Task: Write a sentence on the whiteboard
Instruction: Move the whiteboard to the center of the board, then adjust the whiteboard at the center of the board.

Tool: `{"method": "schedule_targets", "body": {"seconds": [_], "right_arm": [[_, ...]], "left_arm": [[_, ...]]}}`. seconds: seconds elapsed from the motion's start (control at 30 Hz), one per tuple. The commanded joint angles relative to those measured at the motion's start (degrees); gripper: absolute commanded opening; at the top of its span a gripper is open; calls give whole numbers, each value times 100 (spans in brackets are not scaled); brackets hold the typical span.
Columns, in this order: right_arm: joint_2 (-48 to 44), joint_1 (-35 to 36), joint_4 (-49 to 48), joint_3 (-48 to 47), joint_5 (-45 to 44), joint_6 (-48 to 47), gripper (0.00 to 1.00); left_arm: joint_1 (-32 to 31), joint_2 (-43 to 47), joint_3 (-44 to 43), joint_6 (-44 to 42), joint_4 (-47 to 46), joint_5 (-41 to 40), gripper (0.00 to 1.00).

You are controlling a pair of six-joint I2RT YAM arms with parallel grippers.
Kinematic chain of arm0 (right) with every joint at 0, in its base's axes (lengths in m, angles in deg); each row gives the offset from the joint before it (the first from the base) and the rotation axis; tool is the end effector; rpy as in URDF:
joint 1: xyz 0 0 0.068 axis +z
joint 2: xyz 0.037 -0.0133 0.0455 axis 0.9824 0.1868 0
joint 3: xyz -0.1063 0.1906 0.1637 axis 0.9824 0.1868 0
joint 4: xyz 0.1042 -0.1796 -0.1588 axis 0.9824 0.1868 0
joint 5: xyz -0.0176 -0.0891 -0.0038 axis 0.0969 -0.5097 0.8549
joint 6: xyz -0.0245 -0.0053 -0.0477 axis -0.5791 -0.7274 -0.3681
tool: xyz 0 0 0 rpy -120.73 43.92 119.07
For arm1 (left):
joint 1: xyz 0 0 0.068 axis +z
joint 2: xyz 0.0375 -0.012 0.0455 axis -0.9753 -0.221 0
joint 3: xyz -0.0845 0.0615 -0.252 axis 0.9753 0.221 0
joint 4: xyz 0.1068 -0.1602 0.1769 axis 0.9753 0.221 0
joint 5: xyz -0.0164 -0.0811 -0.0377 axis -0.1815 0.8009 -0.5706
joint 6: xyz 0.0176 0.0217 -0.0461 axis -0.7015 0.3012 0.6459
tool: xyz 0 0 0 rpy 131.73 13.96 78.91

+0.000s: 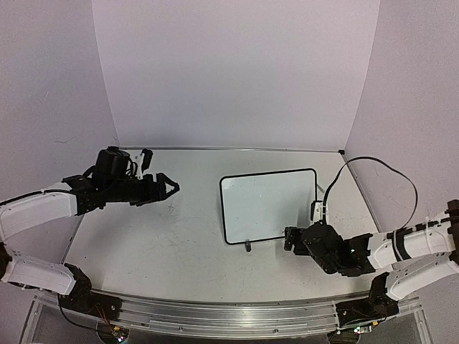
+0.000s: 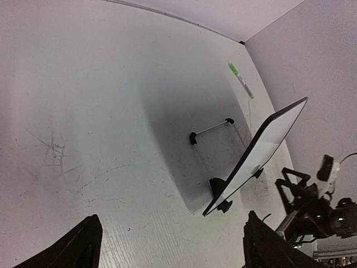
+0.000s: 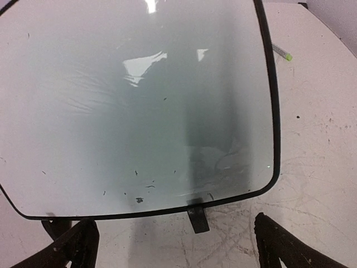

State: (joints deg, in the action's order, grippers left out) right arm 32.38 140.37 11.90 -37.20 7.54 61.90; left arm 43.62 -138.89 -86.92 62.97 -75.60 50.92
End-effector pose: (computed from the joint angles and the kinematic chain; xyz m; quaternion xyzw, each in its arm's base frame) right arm 0.1259 0.1836 0.1574 0.0054 0.8641 0.1501 0.4803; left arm 0.2091 -0.1485 0.2655 0.0588 0.8671 -0.3476 0.3519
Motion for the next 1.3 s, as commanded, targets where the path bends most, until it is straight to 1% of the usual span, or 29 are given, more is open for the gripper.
{"method": "schedule_targets", "body": {"seconds": [0.0,0.07,0.13,0.17,0.2,0.3,0.47,0.53,0.67,0.83,1.07,1.17,1.27], "right_arm": [[-1081,-3,922,-359,-201,-216,98],[-1470,-169,1383,-582,-340,-309,98],[-1738,-497,1503,-744,-218,-652,98],[-1790,-796,1512,-860,-29,-853,98],[-1794,-1132,1513,-992,155,-1045,98],[-1787,-1748,1529,-1282,466,-1579,98],[-1768,-2408,1528,-1651,1024,-2183,98],[-1783,-2492,1531,-1694,1061,-2275,98],[-1810,-2508,1535,-1686,1112,-2332,98],[-1820,-2502,1535,-1629,1201,-2304,98],[-1753,-2558,1517,-1704,1186,-2268,98],[-1650,-2754,1487,-1821,1402,-2307,98],[-1499,-3198,1450,-2016,1808,-2363,98]], "left_arm": [[-699,-802,-78,309,-523,-1209,84],[-1022,-1316,-252,403,-523,-1592,80],[-1317,-1813,-438,499,-519,-1884,77],[-1403,-2039,-541,532,-515,-1984,76],[-1484,-2255,-641,551,-511,-2058,75],[-1714,-2785,-951,556,-507,-2283,74],[-1998,-3415,-1364,613,-495,-2411,72],[-2103,-3600,-1521,661,-491,-2443,70],[-2294,-3835,-1789,737,-467,-2546,70],[-2381,-3977,-1972,770,-451,-2554,70],[-2397,-3971,-1902,811,-416,-2670,70],[-2395,-3852,-1742,817,-346,-2830,70],[-2385,-3673,-1558,799,-250,-3036,74]]}}
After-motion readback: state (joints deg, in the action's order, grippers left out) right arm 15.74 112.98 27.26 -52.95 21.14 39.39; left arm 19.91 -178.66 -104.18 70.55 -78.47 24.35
